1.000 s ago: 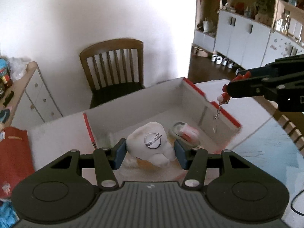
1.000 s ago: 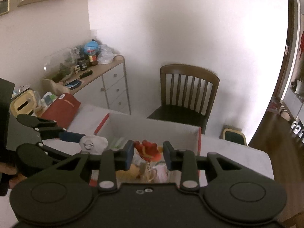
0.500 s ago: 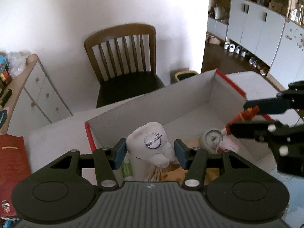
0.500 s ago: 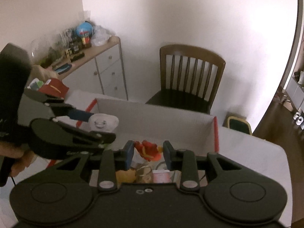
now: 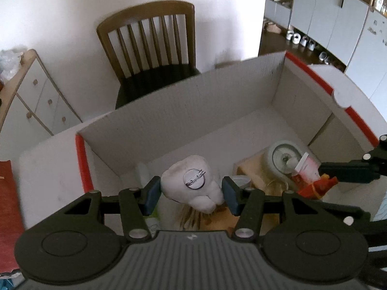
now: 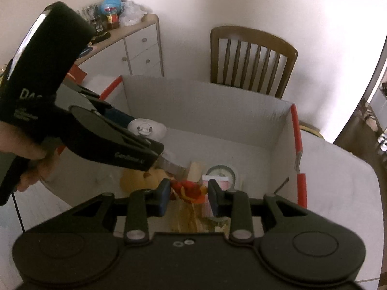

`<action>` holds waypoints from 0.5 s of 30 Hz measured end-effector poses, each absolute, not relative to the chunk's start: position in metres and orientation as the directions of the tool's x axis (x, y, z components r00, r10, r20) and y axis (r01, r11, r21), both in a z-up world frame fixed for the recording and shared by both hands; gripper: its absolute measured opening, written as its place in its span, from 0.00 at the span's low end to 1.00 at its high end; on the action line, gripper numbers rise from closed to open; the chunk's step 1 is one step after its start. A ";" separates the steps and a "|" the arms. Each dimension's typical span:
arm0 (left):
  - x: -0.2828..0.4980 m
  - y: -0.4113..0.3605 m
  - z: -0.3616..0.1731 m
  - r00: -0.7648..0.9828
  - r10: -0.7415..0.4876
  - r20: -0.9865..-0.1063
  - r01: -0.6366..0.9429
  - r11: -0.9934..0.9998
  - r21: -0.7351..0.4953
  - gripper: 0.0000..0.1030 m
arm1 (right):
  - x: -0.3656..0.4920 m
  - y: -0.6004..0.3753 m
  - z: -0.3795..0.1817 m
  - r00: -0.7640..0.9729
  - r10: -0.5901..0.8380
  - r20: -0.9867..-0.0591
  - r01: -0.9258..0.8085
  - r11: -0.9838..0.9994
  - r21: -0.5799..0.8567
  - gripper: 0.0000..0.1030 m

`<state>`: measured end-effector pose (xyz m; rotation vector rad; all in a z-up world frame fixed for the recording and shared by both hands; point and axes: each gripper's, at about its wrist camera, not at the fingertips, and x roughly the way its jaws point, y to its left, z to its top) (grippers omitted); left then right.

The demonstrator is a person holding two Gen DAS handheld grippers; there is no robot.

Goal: Organize objects
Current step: 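Open both grippers to drop the plush toy and orange figure into the box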

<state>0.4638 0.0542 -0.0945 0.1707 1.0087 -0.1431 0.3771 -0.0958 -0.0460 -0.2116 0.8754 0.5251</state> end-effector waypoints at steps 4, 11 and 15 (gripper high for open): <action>0.469 0.054 -0.104 0.490 -0.028 -0.871 0.188 0.979 0.075 0.53 | 0.380 -0.099 -0.048 0.524 0.354 -0.774 -0.518 0.854 0.040 0.31; 0.469 0.049 -0.112 0.463 -0.015 -0.886 0.204 0.975 0.090 0.54 | 0.383 -0.096 -0.048 0.512 0.352 -0.783 -0.510 0.859 0.053 0.32; 0.467 0.043 -0.118 0.450 0.006 -0.893 0.223 0.968 0.119 0.54 | 0.386 -0.098 -0.048 0.510 0.356 -0.783 -0.501 0.863 0.066 0.32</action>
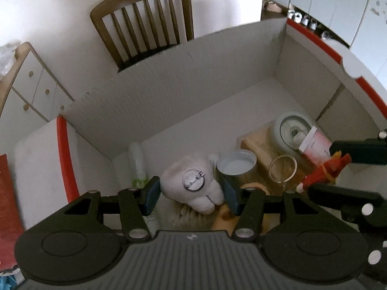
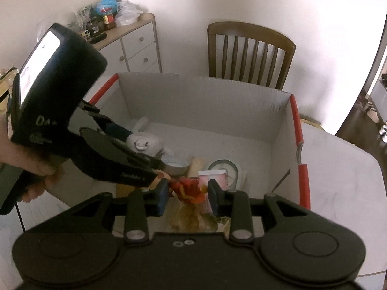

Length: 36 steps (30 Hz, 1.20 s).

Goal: Organize objects
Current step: 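Open both grippers to drop the plush toy and orange figure into the box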

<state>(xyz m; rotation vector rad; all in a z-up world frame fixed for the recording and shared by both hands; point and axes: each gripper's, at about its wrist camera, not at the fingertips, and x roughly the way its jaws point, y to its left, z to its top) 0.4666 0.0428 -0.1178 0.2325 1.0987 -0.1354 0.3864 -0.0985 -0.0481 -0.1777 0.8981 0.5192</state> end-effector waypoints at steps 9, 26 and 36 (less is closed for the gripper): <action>0.462 0.038 -0.116 0.448 -0.006 -0.894 0.233 0.966 0.111 0.64 | 0.388 -0.101 -0.045 0.523 0.352 -0.776 -0.500 0.864 0.055 0.35; 0.436 0.042 -0.074 0.540 -0.033 -0.841 0.188 0.979 0.082 0.73 | 0.374 -0.119 -0.021 0.584 0.362 -0.726 -0.481 0.875 0.049 0.60; 0.410 0.041 -0.043 0.598 -0.057 -0.800 0.178 0.982 0.063 0.79 | 0.358 -0.130 -0.005 0.602 0.371 -0.707 -0.486 0.873 0.045 0.64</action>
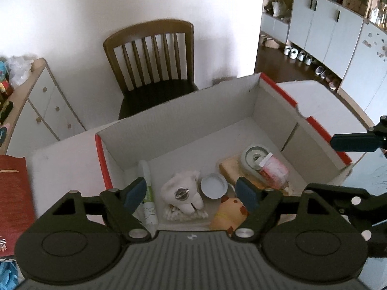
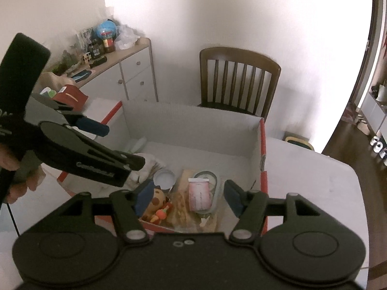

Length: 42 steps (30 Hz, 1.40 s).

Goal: Organize objects
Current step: 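Open both grippers to drop the plush toy and orange figure into the box, then withdraw both grippers and move back toward the remaining items on the table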

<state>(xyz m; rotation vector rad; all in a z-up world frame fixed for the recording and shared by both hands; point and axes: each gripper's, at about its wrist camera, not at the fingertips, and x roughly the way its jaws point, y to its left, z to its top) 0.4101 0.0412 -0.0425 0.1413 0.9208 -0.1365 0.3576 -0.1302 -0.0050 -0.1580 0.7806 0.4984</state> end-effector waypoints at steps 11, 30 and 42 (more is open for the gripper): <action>0.370 0.034 -0.012 0.676 -0.079 -0.733 0.179 0.982 0.059 0.79 | 0.334 -0.152 0.019 0.635 0.402 -0.659 -0.478 0.875 0.073 0.74; 0.284 0.031 -0.004 0.714 -0.167 -0.680 0.171 0.983 -0.063 0.79 | 0.281 -0.191 0.029 0.670 0.427 -0.608 -0.494 0.867 0.064 0.92; 0.239 0.029 -0.031 0.687 -0.218 -0.693 0.171 0.976 -0.137 0.84 | 0.254 -0.212 0.006 0.633 0.413 -0.655 -0.459 0.881 0.113 0.97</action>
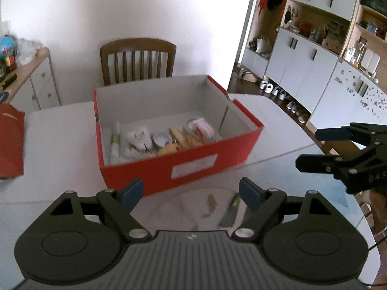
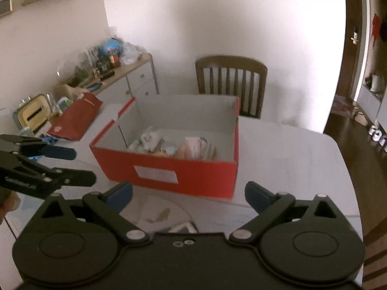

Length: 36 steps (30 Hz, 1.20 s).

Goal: Organize objects
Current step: 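Withdraw both grippers and move back toward the remaining items on the table, then grasp the dark snack packet with the left gripper while the right grasps the white-green bag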

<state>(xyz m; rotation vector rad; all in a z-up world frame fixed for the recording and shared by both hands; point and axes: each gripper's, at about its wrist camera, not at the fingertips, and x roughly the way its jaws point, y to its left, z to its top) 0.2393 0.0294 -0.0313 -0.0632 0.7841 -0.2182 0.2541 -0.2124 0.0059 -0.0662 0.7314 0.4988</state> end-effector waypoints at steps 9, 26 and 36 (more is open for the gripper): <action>0.212 0.020 -0.068 0.640 -0.248 -0.727 0.152 0.969 -0.197 0.98 | 0.243 -0.216 -0.026 0.587 0.354 -0.728 -0.422 0.901 0.099 0.97; 0.198 -0.016 -0.135 0.561 -0.185 -0.807 0.084 0.982 -0.167 1.00 | 0.243 -0.196 -0.067 0.510 0.292 -0.809 -0.345 0.931 0.119 0.95; 0.208 -0.017 -0.158 0.516 -0.144 -0.844 0.041 0.989 -0.144 1.00 | 0.250 -0.188 -0.086 0.465 0.279 -0.840 -0.300 0.942 0.147 0.95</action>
